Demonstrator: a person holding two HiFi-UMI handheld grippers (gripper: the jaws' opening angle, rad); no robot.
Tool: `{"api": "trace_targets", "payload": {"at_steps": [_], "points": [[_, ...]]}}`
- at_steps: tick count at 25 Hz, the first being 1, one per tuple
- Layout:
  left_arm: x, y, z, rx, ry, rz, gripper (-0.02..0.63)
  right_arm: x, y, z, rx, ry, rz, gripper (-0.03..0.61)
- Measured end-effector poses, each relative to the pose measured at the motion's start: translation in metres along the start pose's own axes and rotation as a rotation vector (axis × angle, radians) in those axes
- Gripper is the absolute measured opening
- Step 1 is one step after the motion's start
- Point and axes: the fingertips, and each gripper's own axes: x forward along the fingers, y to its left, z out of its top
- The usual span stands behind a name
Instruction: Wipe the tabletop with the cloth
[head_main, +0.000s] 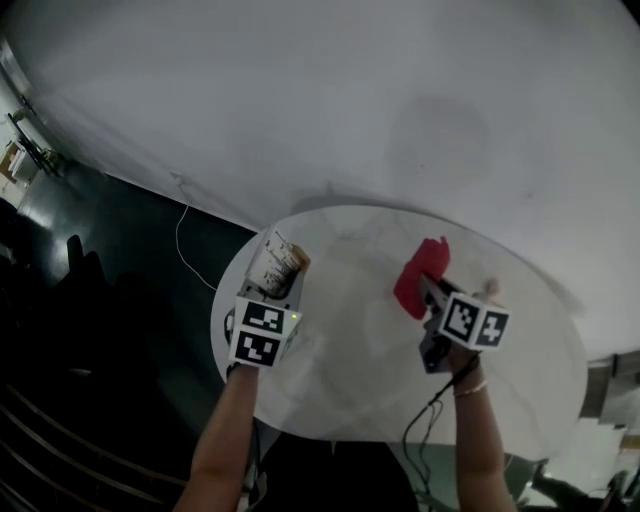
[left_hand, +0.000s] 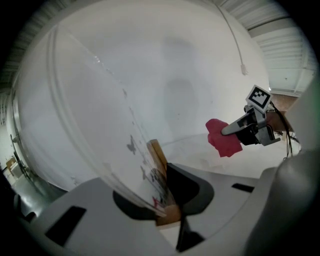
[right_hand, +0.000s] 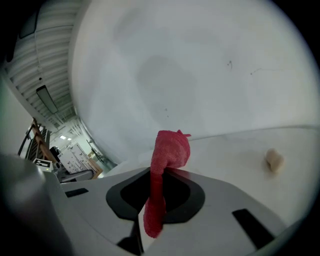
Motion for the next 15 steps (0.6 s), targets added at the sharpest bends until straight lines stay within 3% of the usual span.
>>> {"api": "trace_targets", "payload": {"at_steps": [10,15], "points": [[0.041,-0.017,0.009,0.034,0.009,-0.033,0.063,-0.026,0.027,0.016,0.059,-0.115,0.074,0.046],[0.064,-0.017,0.007,0.032,0.021,-0.037,0.063,-0.02,0.035,0.015,0.017,-0.117,0.086,0.046]]}}
